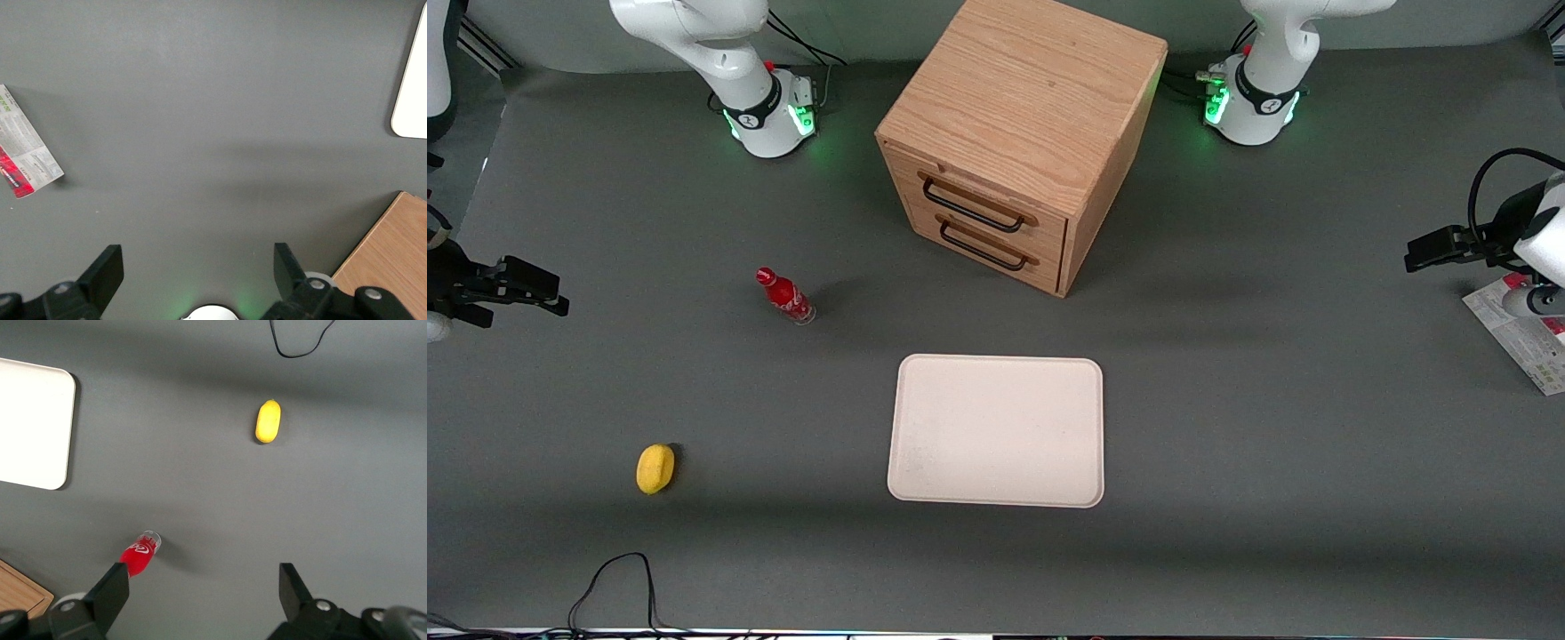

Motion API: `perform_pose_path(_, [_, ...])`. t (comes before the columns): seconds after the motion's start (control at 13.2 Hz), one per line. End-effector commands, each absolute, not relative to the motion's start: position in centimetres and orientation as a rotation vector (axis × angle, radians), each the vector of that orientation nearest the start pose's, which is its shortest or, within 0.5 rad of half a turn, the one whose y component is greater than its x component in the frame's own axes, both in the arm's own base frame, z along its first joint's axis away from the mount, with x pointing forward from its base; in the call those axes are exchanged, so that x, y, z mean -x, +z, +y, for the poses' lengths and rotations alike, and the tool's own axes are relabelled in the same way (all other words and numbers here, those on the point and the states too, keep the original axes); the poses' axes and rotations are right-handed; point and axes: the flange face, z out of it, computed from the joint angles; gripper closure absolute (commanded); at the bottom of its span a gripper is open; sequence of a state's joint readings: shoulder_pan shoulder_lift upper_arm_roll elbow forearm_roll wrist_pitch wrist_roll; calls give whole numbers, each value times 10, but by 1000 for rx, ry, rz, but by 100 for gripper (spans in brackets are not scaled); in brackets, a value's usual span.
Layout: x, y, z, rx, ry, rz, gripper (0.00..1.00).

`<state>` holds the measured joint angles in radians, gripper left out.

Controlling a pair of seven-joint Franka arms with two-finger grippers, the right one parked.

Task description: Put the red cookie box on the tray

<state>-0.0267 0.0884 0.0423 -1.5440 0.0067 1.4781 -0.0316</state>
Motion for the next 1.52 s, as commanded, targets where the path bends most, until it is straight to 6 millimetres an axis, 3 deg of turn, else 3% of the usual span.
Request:
perform_pose_path(0.0, [-570, 586, 14, 3123, 257, -80, 0])
perform_pose_path(0.23, [-571, 594, 14, 3126, 231, -103, 0])
perform_pose_path(0.61, [-575, 586, 20, 3120, 249, -118, 0])
perform_pose_path(0.76, [-576, 587, 37, 3114, 233, -163, 0])
perform_pose_path(1.06, [-578, 569, 116, 3015, 272, -337, 0])
perform_pose_path(1.44, [-575, 516, 276, 2934, 294, -662, 0])
